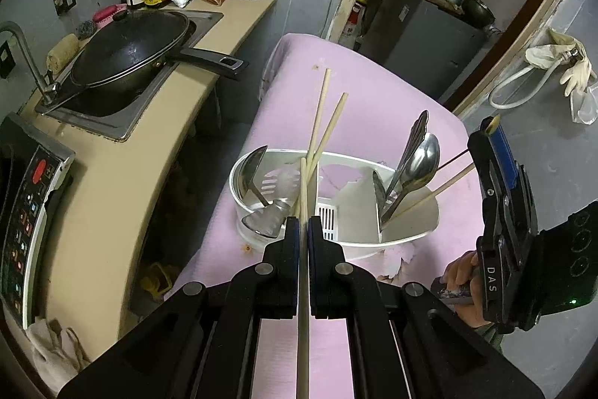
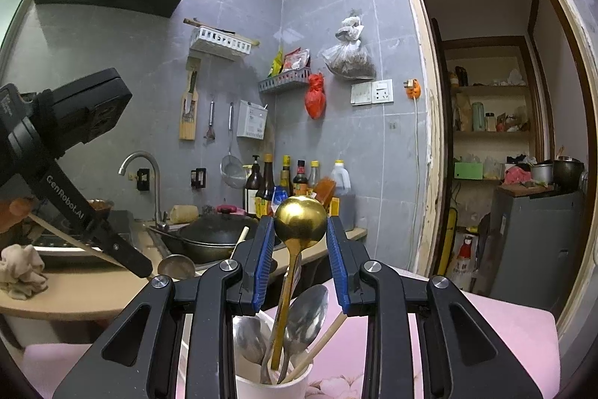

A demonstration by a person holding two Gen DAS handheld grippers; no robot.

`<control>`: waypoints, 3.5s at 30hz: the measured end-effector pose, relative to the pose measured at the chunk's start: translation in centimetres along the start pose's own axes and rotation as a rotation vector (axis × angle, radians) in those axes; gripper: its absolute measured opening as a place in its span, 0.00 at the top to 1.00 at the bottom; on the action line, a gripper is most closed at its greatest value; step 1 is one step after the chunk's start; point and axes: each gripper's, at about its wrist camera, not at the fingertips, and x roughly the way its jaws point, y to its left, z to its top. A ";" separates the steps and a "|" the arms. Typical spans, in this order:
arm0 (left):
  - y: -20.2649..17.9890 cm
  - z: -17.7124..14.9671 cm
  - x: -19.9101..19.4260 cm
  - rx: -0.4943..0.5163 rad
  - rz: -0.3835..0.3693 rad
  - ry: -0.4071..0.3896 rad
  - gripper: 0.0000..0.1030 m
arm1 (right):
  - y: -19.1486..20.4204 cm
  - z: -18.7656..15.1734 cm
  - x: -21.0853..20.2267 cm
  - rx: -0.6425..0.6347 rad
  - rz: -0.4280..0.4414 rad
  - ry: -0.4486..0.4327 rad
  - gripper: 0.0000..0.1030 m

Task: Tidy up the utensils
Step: 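Lower the gold spoon into the caddy and open the right gripper, then lower the chopstick into the caddy and open the left gripper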

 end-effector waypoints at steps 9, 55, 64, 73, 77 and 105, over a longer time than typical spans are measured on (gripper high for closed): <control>0.0 0.5 -0.6 -0.009 -0.009 0.044 0.97 | -0.1 -0.1 0.0 0.002 0.001 0.000 0.74; 3.3 -6.6 4.5 0.008 -0.070 -0.392 0.85 | -0.5 -2.2 -10.7 0.085 -0.139 -0.008 0.00; 0.9 -8.6 1.9 0.069 -0.071 -0.509 0.98 | -2.3 -3.0 -12.4 0.197 -0.166 -0.010 0.00; -2.0 -4.9 -4.6 0.083 -0.035 -0.824 0.98 | -2.0 -3.1 -13.3 0.200 -0.183 -0.048 0.00; -1.7 -2.2 -3.5 0.050 0.008 -0.879 0.98 | -2.2 -3.4 -13.7 0.208 -0.199 -0.043 0.00; -1.9 -14.8 -1.9 0.135 -0.104 -0.739 0.39 | 3.0 -4.2 -21.2 0.179 -0.428 0.054 0.00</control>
